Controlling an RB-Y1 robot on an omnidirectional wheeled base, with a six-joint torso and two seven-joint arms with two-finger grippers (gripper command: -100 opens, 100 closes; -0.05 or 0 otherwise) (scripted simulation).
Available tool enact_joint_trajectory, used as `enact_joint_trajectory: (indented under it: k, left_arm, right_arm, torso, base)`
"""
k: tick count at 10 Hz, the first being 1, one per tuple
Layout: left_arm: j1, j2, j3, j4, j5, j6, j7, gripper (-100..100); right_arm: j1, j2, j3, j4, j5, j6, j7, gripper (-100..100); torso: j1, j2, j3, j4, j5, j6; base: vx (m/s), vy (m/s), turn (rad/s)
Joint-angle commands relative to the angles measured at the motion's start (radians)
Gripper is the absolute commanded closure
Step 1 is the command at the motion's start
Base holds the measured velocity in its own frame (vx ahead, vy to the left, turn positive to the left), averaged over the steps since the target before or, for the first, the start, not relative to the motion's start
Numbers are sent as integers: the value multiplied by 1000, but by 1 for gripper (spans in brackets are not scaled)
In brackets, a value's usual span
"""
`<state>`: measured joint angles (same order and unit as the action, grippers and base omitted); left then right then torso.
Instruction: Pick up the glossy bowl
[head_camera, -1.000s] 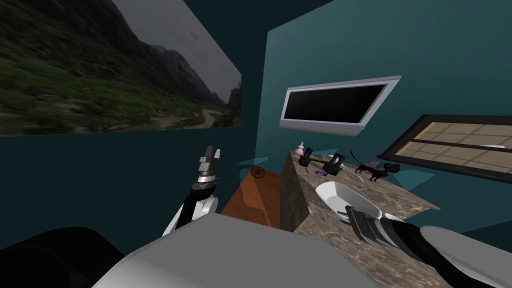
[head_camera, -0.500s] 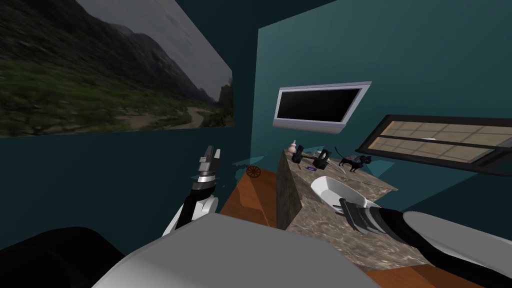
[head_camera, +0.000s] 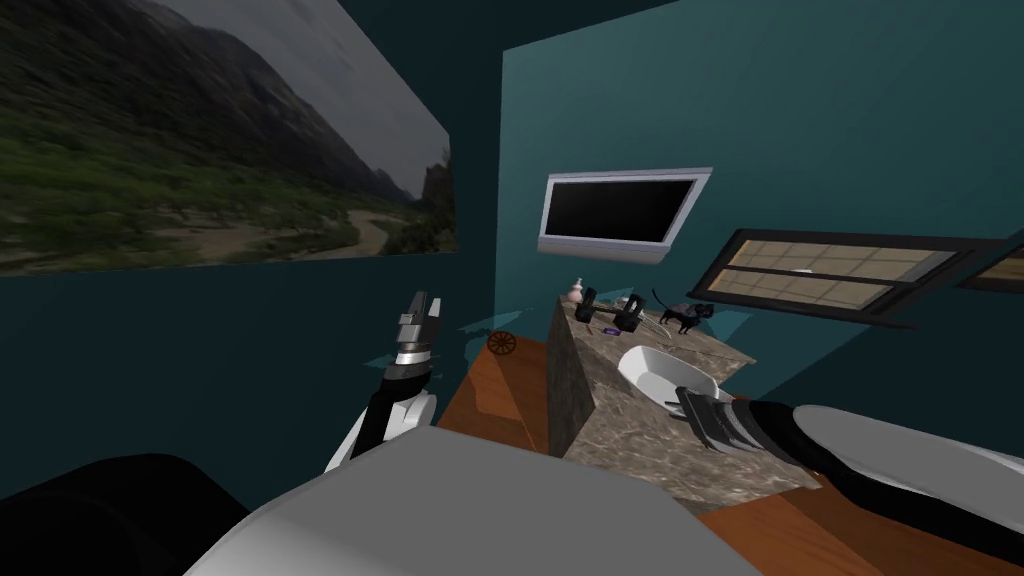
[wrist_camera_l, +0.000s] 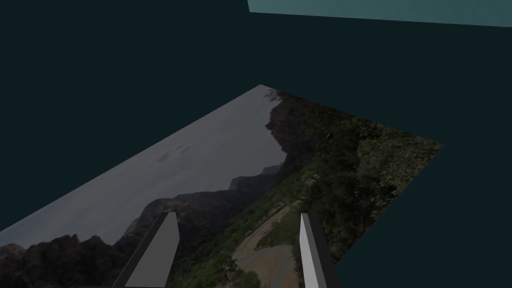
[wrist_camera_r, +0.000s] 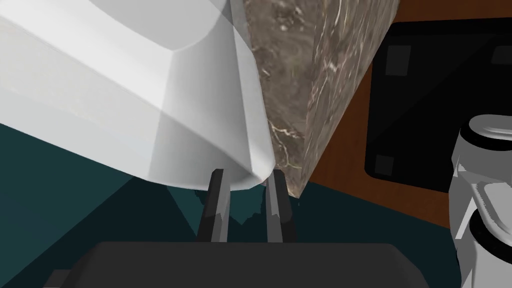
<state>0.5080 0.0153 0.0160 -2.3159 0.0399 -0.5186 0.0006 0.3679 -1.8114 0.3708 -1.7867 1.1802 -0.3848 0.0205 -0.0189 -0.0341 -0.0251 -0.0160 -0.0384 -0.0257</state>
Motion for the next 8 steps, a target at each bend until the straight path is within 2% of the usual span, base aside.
enact_joint_trajectory:
  k: [1,2,3,4,5,6,7,8]
  left_arm:
    - [0,0,0,0,0,0,0,0]
    - [0,0,0,0,0,0,0,0]
    - [0,0,0,0,0,0,0,0]
    - [0,0,0,0,0,0,0,0]
    - [0,0,0,0,0,0,0,0]
    - [0,0,0,0,0,0,0,0]
    - [0,0,0,0,0,0,0,0]
    - [0,0,0,0,0,0,0,0]
  right_arm:
    - [-50,-10,38,-6,2,4,-6,100]
    - [-59,-10,38,-6,2,4,-6,100]
    - [-100,-60,85,-33,26,29,-58,100]
    - [-138,-74,113,-33,26,29,-67,100]
    - [-173,-93,145,-33,26,29,-67,100]
    - [-184,-93,153,-33,26,29,-67,100]
    - [-175,-81,144,-25,32,21,-65,100]
    - [-177,-81,145,-26,33,22,-67,0]
  torso:
    - [0,0,0,0,0,0]
    - [1,0,0,0,1,-1]
    - [2,0,0,0,1,-1]
    - [1,1,1,1,2,3]
    - [1,1,1,1,2,2]
    - [2,2,2,2,2,0]
    - [3,2,2,2,3,-1]
    - [4,2,2,2,3,0]
  base:
    - [-2,-4,56]
    - [-1,-2,25]
    - [14,-23,-311]
    - [17,-21,-287]
    - [3,-7,-44]
    - [-5,-4,35]
    - [-1,-3,12]
    - [0,0,0]
